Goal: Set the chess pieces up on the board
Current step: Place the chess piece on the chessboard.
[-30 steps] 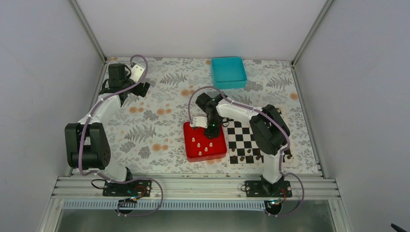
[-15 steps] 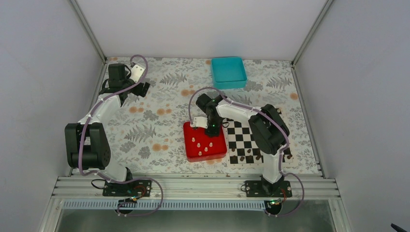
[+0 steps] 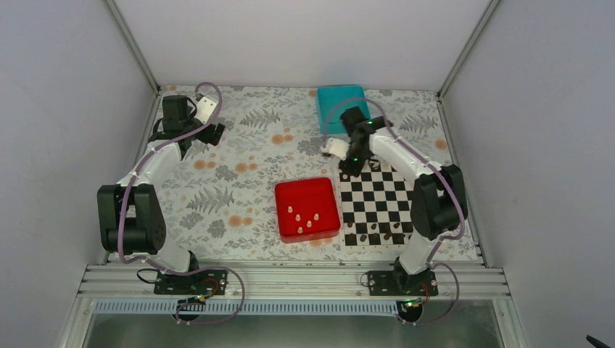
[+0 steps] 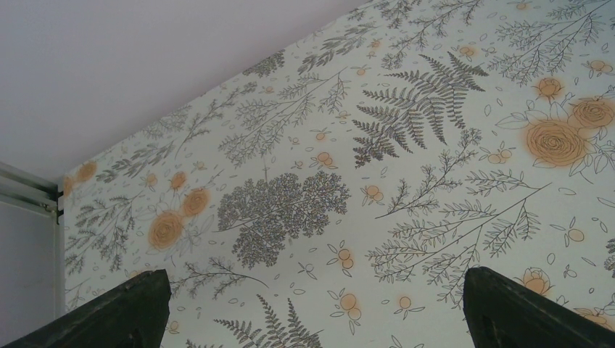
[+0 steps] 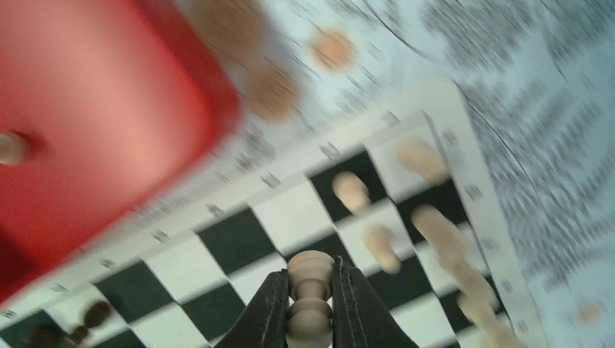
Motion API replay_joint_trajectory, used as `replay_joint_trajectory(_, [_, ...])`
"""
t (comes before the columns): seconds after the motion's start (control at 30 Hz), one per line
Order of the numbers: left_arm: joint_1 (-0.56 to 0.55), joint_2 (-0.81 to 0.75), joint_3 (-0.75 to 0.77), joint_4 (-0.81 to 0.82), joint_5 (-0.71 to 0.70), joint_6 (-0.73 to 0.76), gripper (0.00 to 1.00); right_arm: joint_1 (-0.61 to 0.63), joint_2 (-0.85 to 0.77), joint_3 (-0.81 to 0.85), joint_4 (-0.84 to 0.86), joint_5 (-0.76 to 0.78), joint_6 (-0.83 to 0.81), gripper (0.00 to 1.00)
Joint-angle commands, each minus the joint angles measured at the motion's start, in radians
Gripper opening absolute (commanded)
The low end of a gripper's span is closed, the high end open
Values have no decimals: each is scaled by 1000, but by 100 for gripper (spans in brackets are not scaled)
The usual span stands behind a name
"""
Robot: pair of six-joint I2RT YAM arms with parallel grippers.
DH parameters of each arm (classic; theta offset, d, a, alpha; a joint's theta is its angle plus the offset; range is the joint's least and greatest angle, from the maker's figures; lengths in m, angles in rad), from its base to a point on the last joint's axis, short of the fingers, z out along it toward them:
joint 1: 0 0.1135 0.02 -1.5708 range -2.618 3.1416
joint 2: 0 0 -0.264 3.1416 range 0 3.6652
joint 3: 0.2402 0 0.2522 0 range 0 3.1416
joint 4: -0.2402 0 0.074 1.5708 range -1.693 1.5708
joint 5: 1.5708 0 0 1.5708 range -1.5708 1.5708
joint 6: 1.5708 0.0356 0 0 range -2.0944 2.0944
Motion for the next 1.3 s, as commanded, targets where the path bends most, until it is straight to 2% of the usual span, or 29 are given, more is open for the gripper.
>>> replay_joint_trajectory(0.0, [6,7,15,2,20,5,100,-132,-36,6,-45,44,-50,5])
replay_joint_trajectory(0.2, [6,5,17,-1,22,4,100,-265,-8,-18,-19,26,-94,5])
replay_joint_trajectory(0.37, [6,7,17,-3,23,3,100,-324,37,-48,13,12,-110,5])
replay_joint_trajectory(0.77, [6,6,12,0,14,5,100,-332,125,-72,94,-30,-104,7])
replay_joint_trajectory(1.27, [6,7,9,2,13,6,100,-323,177,-69,104,-63,-106,8])
